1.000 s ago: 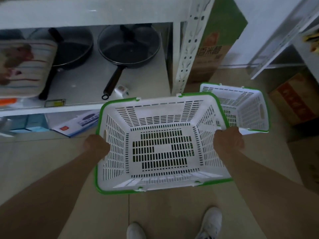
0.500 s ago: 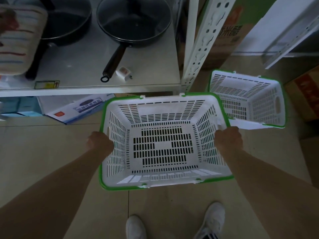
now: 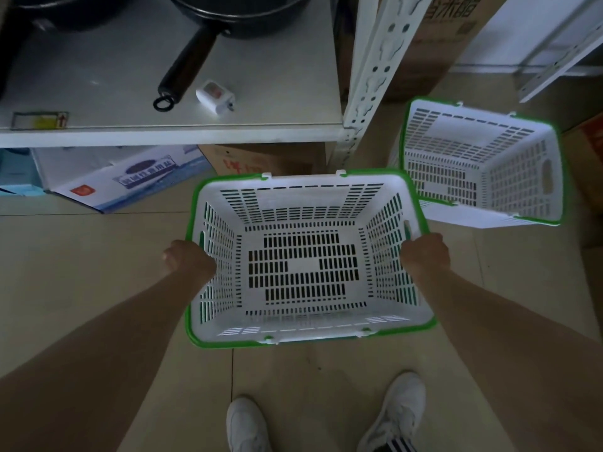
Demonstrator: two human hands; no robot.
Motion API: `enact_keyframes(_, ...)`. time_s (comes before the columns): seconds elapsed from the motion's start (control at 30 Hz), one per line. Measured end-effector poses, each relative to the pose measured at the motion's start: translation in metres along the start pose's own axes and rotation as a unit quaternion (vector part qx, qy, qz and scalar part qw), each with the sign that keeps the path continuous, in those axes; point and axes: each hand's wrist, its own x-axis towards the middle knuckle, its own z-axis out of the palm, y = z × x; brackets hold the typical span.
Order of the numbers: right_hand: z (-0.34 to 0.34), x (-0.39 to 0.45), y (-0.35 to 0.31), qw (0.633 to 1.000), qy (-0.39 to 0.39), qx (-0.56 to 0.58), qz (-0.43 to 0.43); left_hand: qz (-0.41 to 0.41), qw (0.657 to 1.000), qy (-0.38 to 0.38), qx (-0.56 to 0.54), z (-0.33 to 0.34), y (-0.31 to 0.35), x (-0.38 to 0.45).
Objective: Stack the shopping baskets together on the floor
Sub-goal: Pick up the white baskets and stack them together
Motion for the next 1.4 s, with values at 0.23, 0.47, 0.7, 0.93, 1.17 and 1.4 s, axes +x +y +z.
enact_keyframes(0.23,0.017,0.007,0.002,0.999,-0.03,-0.025,-0.012,-0.019,1.0,-0.014,-0.004,0.016,0.001,0.007)
enact_keyframes(0.47,0.025,0.009,0.008,0.997,-0.052,-0.055,-0.014,-0.029,0.999,-0.022,-0.028,0.032,-0.007,0.008)
enact_keyframes(0.7,0.032,0.005,0.008,0.996,0.011,-0.082,-0.043,-0.029,0.999,0.022,-0.038,0.038,-0.006,-0.001)
enact_keyframes(0.93,0.027,0.004,0.009,0.992,-0.005,-0.111,-0.058,-0.007,1.0,0.023,-0.012,0.038,-0.005,-0.009)
enact_keyframes(1.17,0.025,0.004,0.009,0.989,-0.014,-0.125,-0.081,-0.072,0.996,-0.012,-0.052,0.04,0.003,-0.006)
enact_keyframes(1.4,0.026,0.006,0.009,0.979,0.001,-0.159,-0.129,-0.101,0.993,0.022,-0.061,0.022,0.004,0.008)
